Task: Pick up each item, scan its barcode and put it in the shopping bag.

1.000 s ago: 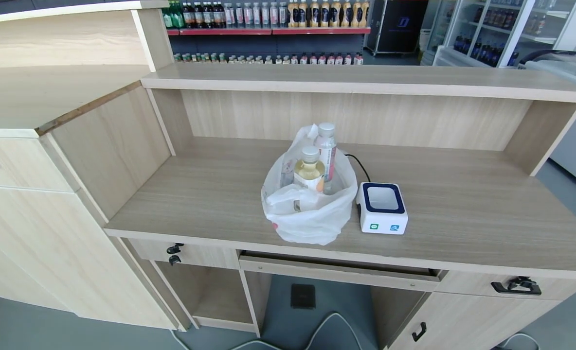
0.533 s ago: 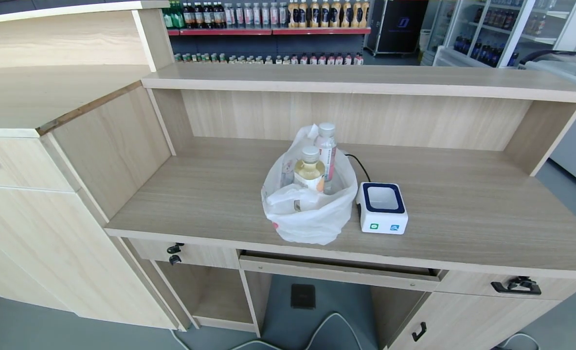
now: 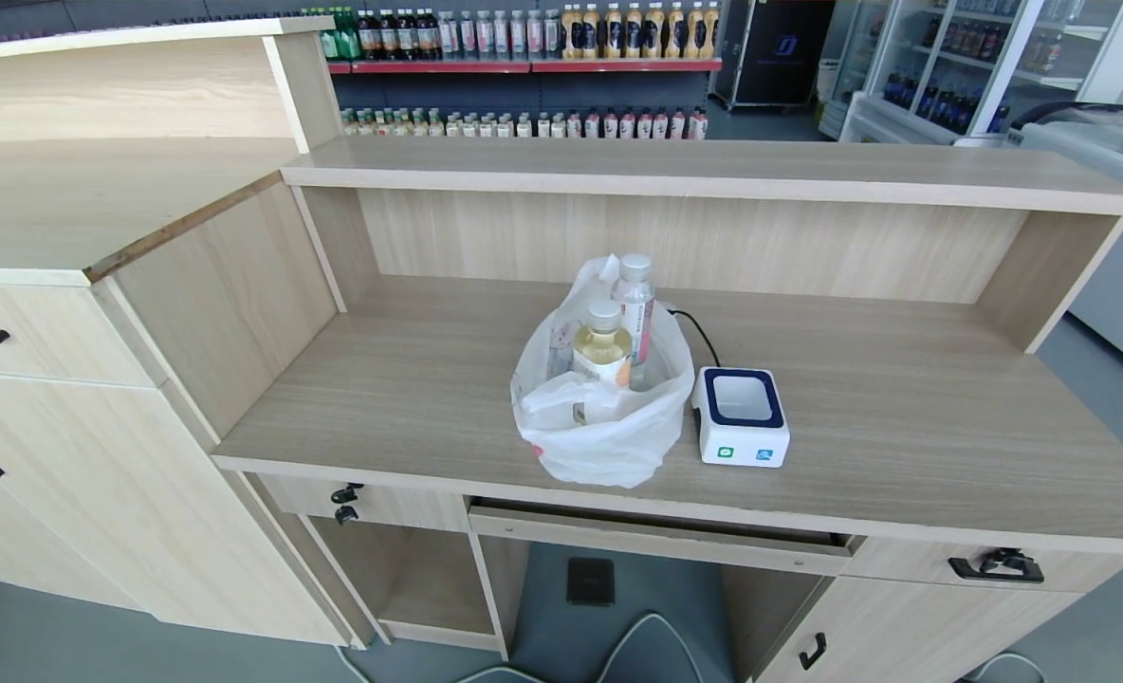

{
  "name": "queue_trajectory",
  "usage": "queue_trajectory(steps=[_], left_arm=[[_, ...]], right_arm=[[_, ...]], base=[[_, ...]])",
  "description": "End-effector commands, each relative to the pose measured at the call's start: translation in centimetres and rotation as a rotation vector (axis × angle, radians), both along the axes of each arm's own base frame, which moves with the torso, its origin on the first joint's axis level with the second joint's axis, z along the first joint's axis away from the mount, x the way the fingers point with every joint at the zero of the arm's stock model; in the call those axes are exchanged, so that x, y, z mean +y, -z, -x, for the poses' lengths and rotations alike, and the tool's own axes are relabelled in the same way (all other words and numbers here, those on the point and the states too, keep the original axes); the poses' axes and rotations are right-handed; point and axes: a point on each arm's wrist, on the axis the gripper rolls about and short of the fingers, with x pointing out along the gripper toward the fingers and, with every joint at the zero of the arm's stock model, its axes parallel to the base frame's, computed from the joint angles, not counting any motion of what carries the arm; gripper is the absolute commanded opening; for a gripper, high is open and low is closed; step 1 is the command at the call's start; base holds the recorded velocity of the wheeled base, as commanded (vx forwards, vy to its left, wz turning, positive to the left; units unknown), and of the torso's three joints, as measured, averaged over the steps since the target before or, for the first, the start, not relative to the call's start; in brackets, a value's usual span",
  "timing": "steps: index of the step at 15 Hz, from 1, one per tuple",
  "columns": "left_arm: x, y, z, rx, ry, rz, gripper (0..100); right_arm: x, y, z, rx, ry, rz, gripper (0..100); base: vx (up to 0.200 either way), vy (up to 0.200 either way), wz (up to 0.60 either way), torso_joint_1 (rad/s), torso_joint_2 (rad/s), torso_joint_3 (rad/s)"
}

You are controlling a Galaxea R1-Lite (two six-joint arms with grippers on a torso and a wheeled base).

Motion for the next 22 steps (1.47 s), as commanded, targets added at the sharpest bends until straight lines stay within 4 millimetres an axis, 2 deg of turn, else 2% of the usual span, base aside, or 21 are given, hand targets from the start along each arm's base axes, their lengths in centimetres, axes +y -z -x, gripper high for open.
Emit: queue_trajectory(steps=[1,4,7,12,20,22], left_arm=[[0.0,0.0,0.0,0.001,0.0,0.0,100],[0.0,0.0,0.0,-0.001,0.0,0.0,100],[0.0,0.0,0.0,-0.001,0.0,0.0,100],[0.0,0.0,0.0,-0.001,0.0,0.0,100],[0.0,0.0,0.0,-0.001,0.0,0.0,100],[0.0,0.0,0.0,-0.001,0.0,0.0,100]], right_arm=[[0.0,0.0,0.0,-0.004,-0.002,-0.001,100],[0.0,0.1,0.0,0.002,-0.005,-0.046,100],[0.0,0.9,0.1,0.067,-0.015,-0.181,100],[-0.1,1.1,0.8,-0.015,-0.085,-0.175,100],[-0.1,1.1,0.8,-0.015,-0.085,-0.177,100],[-0.1,1.2,0.8,-0.01,-0.1,-0.117,100]], base=[[0.0,0.0,0.0,0.139,-0.24,-0.11],[0.0,0.0,0.0,0.047,-0.07,-0.034],[0.0,0.0,0.0,0.0,0.0,0.0],[0.0,0.0,0.0,0.0,0.0,0.0],[0.0,0.0,0.0,0.0,0.0,0.0],[0.0,0.0,0.0,0.0,0.0,0.0]])
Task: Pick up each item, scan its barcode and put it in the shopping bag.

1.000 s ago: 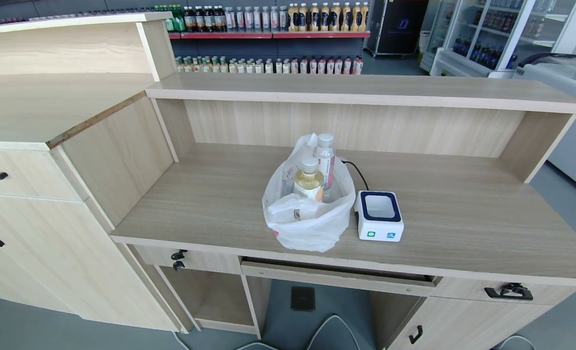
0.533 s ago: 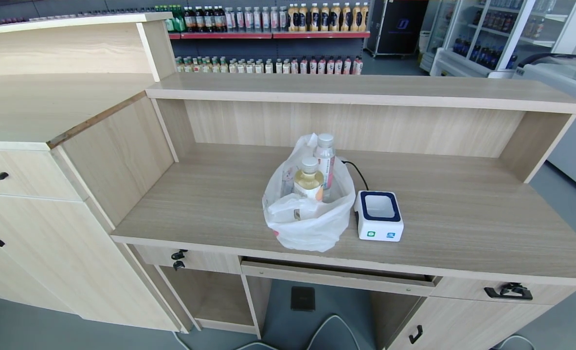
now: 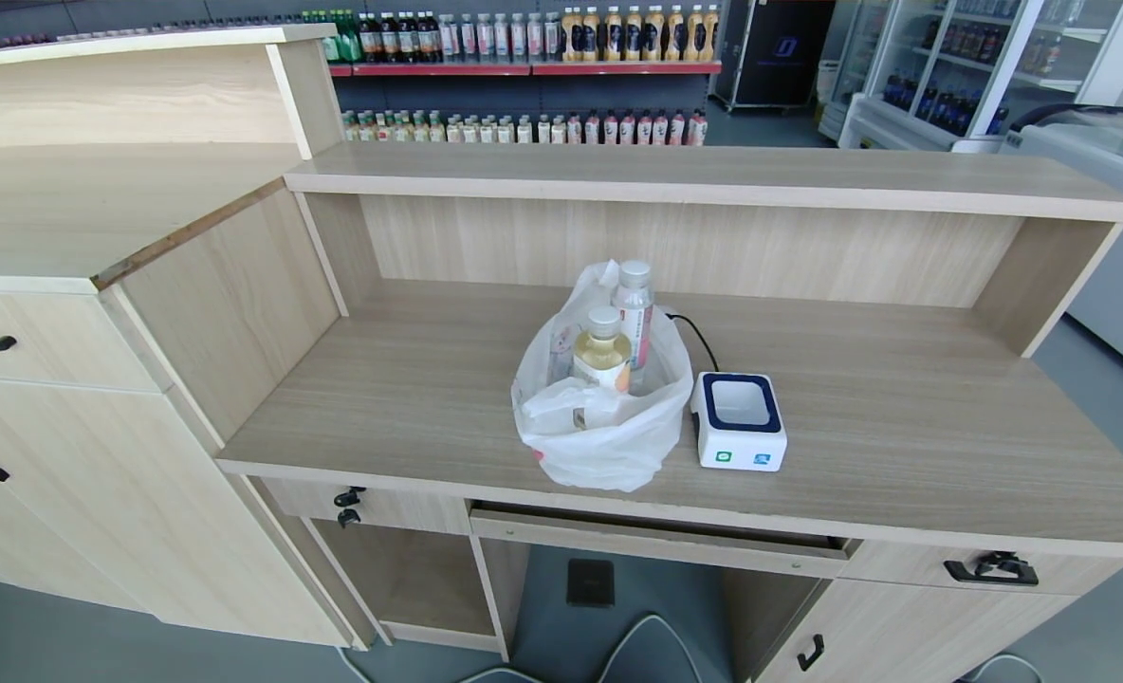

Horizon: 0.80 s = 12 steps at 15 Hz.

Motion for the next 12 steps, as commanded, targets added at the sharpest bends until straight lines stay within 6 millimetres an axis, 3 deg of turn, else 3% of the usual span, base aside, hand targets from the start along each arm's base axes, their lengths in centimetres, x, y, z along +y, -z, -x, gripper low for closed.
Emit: queue_trajectory(steps=[1,12], left_arm=[[0.0,0.0,0.0,0.0,0.0,0.0,100],[0.0,0.0,-0.01,0.001,0.0,0.0,100]], right_arm=[[0.02,0.0,-0.01,0.001,-0.01,0.017,100],[0.02,0.03,-0.01,0.004,-0.008,0.006,100]], base=[[0.0,0.0,0.0,0.0,0.0,0.0],[0.0,0.0,0.0,0.0,0.0,0.0]])
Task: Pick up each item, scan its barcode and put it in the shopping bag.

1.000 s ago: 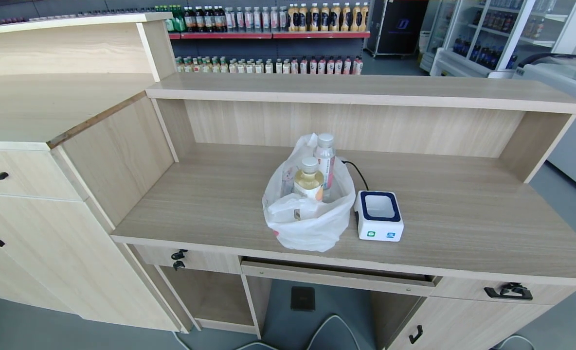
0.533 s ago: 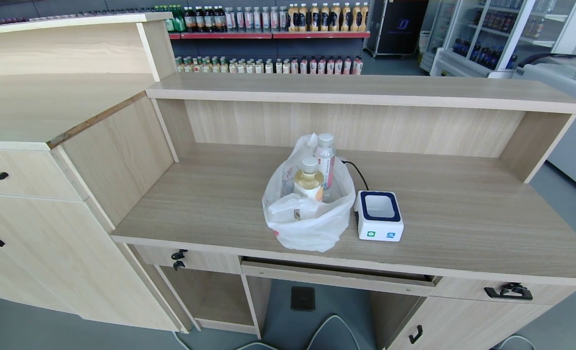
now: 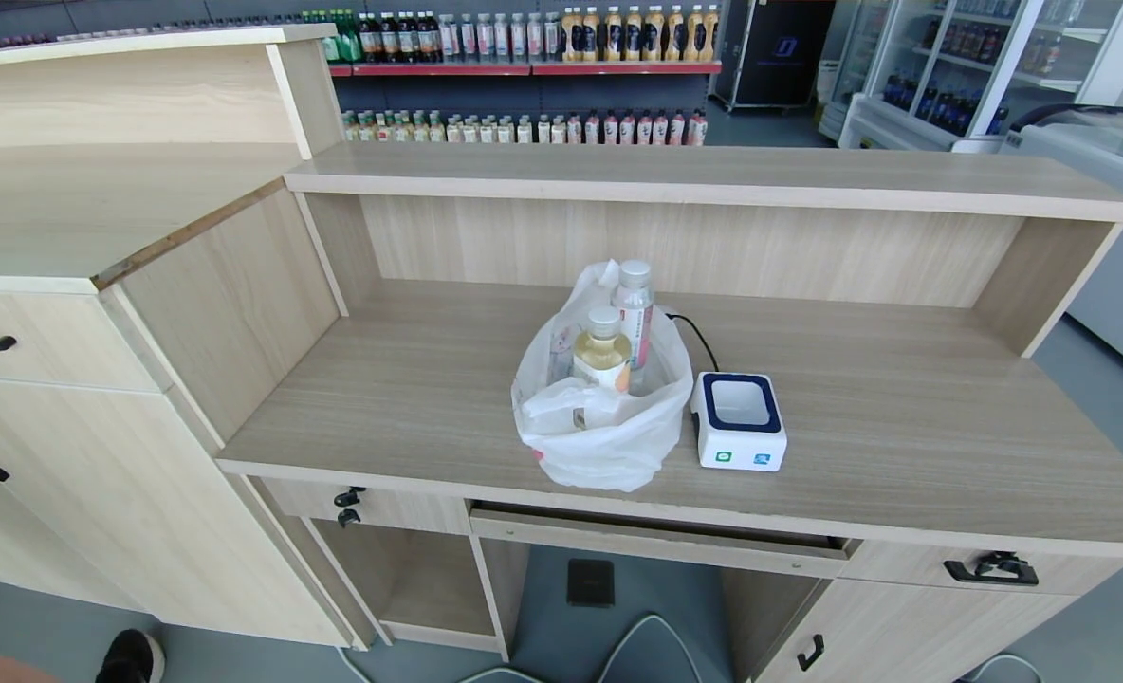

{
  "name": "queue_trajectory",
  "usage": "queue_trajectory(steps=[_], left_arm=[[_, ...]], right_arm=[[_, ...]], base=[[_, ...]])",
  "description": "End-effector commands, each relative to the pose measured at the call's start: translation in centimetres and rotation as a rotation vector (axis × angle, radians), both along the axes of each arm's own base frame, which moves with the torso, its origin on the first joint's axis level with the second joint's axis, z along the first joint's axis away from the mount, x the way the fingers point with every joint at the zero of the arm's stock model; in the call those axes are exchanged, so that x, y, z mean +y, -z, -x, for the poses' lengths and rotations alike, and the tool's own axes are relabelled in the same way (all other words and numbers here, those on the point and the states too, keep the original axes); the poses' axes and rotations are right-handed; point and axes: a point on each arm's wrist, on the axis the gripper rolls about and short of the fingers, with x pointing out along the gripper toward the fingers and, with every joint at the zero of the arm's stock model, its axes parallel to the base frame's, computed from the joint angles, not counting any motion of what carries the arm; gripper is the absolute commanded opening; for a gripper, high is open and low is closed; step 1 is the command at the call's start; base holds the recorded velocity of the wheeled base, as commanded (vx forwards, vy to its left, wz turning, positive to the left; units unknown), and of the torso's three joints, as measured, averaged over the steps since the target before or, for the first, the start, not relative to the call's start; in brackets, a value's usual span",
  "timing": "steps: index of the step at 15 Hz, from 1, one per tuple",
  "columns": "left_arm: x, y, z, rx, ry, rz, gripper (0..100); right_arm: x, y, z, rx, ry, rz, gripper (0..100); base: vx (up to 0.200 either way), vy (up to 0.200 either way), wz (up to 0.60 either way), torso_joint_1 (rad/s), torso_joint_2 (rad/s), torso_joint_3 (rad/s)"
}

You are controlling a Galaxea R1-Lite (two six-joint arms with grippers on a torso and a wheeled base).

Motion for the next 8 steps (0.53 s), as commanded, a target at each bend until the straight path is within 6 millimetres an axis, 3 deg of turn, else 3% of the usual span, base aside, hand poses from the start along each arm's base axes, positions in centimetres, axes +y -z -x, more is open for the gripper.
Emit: queue_trajectory(steps=[1,8], left_arm=[[0.0,0.0,0.0,0.0,0.0,0.0,100],[0.0,0.0,-0.01,0.001,0.0,0.0,100]], right_arm=[[0.0,0.0,-0.01,0.001,0.0,0.0,100],[0.0,-0.02,-0.01,0.0,0.0,0.0,100]], base=[[0.0,0.0,0.0,0.0,0.0,0.0],[0.0,0.0,0.0,0.0,0.0,0.0]])
